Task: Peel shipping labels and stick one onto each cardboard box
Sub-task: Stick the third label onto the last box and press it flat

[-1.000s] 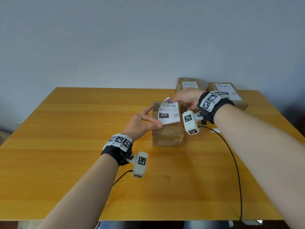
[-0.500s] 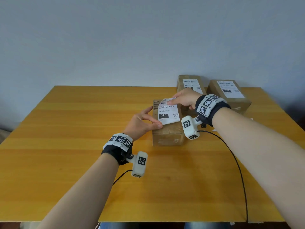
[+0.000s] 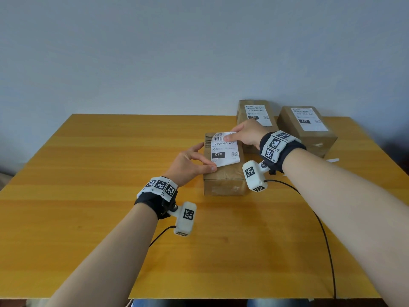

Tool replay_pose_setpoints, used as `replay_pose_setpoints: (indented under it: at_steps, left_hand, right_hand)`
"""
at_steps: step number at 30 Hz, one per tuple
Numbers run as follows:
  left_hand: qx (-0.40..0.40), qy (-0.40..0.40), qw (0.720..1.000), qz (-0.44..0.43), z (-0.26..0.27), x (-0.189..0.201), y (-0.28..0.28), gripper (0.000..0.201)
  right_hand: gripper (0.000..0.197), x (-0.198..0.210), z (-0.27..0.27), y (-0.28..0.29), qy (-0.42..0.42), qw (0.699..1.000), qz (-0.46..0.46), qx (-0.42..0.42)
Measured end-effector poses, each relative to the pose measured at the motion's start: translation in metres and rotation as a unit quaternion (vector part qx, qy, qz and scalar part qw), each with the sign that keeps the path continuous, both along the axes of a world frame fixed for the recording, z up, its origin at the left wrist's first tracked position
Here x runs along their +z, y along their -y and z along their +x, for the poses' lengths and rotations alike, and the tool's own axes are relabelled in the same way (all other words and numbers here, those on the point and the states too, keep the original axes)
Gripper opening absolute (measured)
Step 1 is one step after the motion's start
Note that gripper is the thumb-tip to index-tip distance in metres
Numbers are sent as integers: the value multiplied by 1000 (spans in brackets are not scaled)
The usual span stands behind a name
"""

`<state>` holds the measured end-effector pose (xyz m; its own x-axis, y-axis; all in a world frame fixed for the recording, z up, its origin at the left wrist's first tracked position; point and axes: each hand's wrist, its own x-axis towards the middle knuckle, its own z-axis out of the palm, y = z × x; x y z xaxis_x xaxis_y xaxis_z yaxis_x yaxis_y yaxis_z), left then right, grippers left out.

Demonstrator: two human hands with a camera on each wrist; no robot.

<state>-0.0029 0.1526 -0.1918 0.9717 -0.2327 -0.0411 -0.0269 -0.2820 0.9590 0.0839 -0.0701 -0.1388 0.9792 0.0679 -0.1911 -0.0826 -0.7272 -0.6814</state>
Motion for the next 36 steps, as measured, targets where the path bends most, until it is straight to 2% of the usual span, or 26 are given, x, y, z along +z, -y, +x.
replay_pose_setpoints:
  at_steps: [9,30,36]
  left_hand:
    - [-6,-1,999,35,2,4,0,18]
    - [-5,-2,1000,-29,4,-5,0,30]
    - [-8,-6,999,-37,4,-11,-1,26]
  right_hand:
    - [33,-7,-2,1,24,1000,0,2]
    - [28,-12,-7,3,48,999,-10,5]
    - [29,-9,-10,0,48,999,-17,13]
